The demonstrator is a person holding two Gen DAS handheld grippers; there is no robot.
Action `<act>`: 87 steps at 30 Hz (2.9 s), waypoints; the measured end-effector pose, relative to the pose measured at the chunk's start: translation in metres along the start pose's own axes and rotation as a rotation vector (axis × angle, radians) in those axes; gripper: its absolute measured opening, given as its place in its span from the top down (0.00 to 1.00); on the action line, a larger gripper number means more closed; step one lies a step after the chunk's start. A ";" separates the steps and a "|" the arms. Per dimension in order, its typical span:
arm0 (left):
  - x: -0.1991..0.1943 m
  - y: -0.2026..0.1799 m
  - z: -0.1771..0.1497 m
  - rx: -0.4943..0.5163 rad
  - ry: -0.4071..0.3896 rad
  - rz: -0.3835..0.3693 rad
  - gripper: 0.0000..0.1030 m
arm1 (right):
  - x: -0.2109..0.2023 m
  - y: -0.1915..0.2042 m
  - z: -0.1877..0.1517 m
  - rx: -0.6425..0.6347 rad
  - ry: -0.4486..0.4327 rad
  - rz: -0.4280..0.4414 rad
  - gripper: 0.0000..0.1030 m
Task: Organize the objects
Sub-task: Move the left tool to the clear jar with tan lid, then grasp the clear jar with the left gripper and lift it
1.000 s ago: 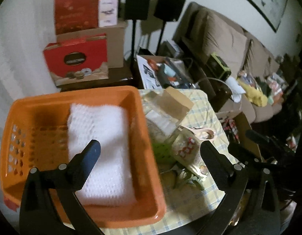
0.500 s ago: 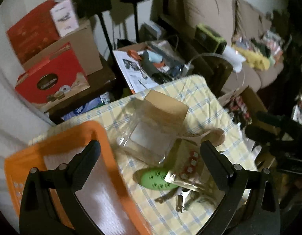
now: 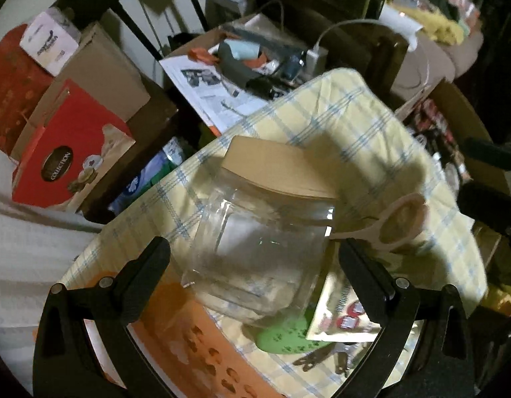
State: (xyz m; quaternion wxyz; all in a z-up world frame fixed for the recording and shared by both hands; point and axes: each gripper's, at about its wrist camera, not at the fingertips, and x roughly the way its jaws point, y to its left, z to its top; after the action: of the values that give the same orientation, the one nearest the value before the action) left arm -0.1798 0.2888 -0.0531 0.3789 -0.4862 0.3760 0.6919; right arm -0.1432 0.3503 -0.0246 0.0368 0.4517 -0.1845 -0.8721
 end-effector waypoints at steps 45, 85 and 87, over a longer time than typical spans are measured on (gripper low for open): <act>-0.028 0.020 -0.008 -0.164 -0.046 -0.178 0.51 | 0.041 0.056 -0.073 -0.248 0.124 0.173 0.21; -0.057 0.074 -0.074 -0.522 -0.175 -0.469 0.19 | 0.062 0.026 -0.048 0.292 0.094 0.544 0.30; -0.058 0.077 -0.082 -0.552 -0.191 -0.507 0.17 | 0.054 0.021 -0.050 0.308 0.078 0.556 0.30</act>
State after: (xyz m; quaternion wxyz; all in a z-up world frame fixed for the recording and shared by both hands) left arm -0.2026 0.1731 -0.0058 0.4260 -0.5808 0.0066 0.6937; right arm -0.1372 0.3037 -0.0850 0.2119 0.4172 -0.4291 -0.7726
